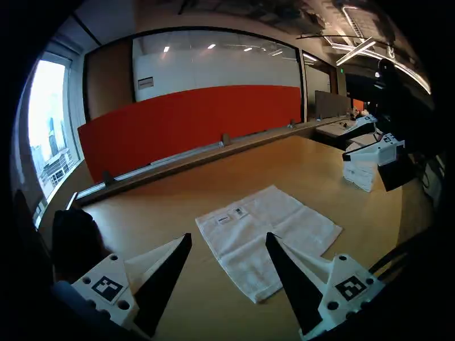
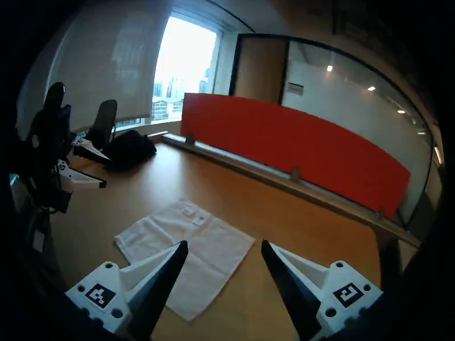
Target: Fold towel
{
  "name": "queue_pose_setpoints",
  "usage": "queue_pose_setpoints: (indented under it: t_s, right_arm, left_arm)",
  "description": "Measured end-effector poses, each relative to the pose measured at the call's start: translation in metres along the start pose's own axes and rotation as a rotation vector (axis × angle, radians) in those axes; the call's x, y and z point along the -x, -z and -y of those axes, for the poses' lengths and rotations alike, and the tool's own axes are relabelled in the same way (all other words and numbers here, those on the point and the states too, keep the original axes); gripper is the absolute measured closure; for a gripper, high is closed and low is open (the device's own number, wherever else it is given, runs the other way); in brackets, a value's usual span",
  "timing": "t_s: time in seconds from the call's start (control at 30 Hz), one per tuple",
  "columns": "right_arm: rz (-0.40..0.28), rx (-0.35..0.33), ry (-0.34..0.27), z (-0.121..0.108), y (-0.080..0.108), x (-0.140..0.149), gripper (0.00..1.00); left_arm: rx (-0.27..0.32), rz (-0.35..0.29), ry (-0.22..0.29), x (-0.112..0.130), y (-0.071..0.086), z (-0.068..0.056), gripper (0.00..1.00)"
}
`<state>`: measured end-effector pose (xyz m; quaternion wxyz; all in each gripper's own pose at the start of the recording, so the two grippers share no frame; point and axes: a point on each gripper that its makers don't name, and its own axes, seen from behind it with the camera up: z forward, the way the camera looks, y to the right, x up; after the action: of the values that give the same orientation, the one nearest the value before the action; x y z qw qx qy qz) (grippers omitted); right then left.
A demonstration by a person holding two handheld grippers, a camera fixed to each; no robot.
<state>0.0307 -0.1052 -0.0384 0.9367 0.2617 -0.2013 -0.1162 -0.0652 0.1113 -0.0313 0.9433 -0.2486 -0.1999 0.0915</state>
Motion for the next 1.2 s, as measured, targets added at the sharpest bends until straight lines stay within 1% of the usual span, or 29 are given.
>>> queue_pose_setpoints:
  t_s: [0.2,0.3,0.4,0.6,0.9,1.2]
  right_arm:
    - [0.037,-0.025,0.009,0.013,-0.009,0.026,0.0]
    - [0.053,-0.039,0.013,0.02,-0.014,0.038,0.0]
    - [0.069,-0.051,0.018,0.026,-0.019,0.051,0.0]
    - [0.103,-0.064,0.016,0.034,-0.029,0.076,0.0]
    - [0.162,-0.087,0.001,0.045,-0.04,0.114,0.0]
    - [0.229,-0.124,0.014,0.059,-0.047,0.149,0.0]
  left_arm:
    - [-0.004,0.037,0.012,0.03,-0.009,-0.006,0.03]
    - [0.005,0.053,0.019,0.042,-0.013,-0.011,0.03]
    - [0.017,0.074,0.016,0.055,-0.016,-0.015,0.03]
    - [0.039,0.114,-0.005,0.077,-0.023,-0.02,0.03]
    - [0.074,0.17,-0.005,0.105,-0.036,-0.027,0.03]
    - [0.113,0.231,-0.018,0.128,-0.046,-0.035,0.03]
